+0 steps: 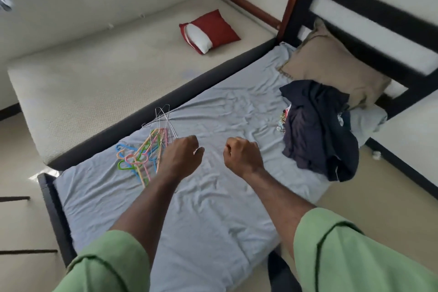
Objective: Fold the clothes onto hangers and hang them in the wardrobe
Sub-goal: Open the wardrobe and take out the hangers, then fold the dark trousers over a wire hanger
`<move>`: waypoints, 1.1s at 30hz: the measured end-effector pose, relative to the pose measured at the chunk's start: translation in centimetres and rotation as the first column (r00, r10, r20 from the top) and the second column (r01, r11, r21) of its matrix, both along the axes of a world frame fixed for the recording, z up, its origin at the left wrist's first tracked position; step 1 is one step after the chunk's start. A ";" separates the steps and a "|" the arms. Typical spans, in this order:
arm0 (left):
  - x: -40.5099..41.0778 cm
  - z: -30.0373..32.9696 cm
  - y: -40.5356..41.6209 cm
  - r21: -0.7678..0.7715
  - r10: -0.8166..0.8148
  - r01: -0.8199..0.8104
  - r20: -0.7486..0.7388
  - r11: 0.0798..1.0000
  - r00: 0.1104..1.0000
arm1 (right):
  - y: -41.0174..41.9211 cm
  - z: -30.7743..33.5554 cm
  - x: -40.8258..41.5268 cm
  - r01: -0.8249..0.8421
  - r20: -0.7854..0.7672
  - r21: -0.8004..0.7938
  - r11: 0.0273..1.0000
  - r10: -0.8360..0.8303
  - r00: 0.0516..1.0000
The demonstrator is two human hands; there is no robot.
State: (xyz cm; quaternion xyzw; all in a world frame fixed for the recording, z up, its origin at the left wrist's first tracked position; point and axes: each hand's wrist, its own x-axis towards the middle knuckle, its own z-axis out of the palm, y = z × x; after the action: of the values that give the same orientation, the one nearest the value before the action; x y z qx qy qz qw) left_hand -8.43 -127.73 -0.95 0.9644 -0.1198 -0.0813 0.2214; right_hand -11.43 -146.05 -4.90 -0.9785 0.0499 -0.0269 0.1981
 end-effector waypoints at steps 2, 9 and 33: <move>0.7 0.8 -2.3 -0.002 0.008 -0.008 0.009 1.000 1.000 | -2.2 0.5 1.0 0.009 0.010 0.007 1.000 -0.009 1.000; 3.9 2.1 -10.8 0.009 0.091 -0.091 0.028 0.996 0.995 | -9.1 1.0 5.2 -0.067 0.054 0.025 0.997 0.066 0.996; 11.0 0.0 -22.2 0.073 0.209 -0.204 -0.076 0.976 0.975 | -19.0 0.2 13.1 -0.189 0.039 -0.017 0.982 0.189 0.981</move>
State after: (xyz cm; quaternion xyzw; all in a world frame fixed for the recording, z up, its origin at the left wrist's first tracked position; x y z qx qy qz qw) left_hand 2.54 -149.91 -0.90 0.9741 -0.0070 -0.1016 0.2021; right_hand 1.67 -165.04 -4.68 -0.9794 -0.0473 -0.0281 0.1942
